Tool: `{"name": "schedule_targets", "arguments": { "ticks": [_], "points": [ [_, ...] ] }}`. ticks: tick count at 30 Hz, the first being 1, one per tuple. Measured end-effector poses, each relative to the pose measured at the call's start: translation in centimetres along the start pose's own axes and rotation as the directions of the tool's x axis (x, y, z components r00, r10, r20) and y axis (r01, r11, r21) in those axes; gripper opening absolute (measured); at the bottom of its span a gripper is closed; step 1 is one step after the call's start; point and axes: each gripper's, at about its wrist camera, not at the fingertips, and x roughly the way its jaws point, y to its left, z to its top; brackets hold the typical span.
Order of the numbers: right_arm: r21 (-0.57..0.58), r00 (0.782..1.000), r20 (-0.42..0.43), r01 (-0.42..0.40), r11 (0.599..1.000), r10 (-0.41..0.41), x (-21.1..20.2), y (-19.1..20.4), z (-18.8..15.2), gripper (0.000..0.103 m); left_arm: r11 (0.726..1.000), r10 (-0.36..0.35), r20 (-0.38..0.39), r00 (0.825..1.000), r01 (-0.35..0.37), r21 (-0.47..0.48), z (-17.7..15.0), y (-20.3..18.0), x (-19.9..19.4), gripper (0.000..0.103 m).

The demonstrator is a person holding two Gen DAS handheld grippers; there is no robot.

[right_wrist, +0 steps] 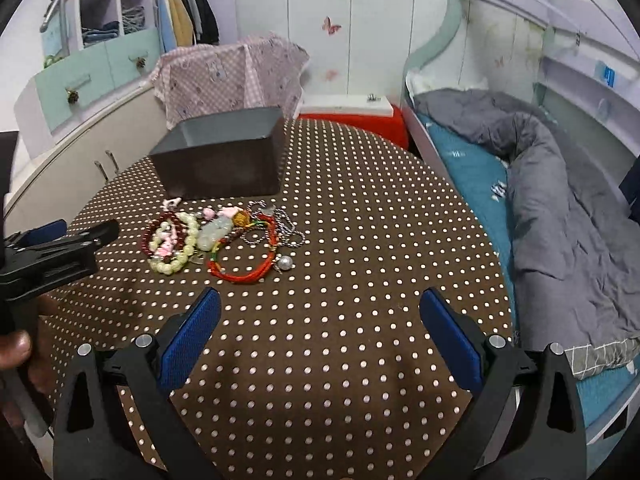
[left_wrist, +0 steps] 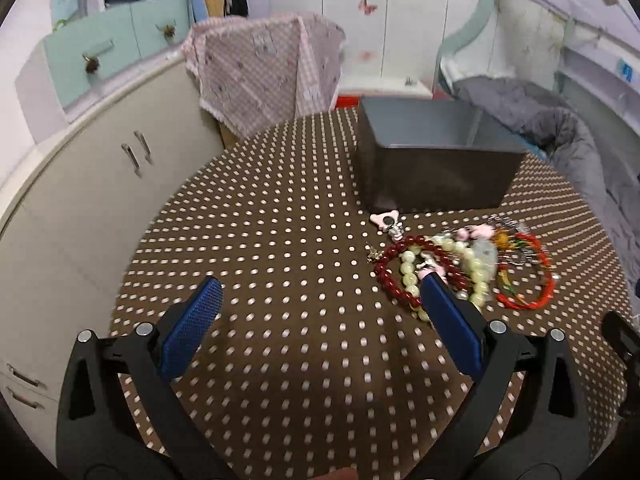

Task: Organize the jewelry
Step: 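Lower the left tool and grasp the dark red bead bracelet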

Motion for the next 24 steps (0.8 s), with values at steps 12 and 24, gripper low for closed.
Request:
{"name": "schedule_targets", "arguments": {
  "ticks": [12,24],
  "points": [
    [-0.008,0.997,-0.067,-0.034,0.999,0.033,3.3,-0.5,2.0,0.096,0.996,-0.082,-0.094,0.992,0.085,0.023,0.2,-0.7,3.1,0.058],
    [-0.07,0.986,-0.067,-0.157,0.985,0.153,3.9,2.8,3.5,0.096,0.972,-0.231,-0.076,0.97,0.234,0.028,-1.1,2.0,0.4,0.008]
  ]
}}
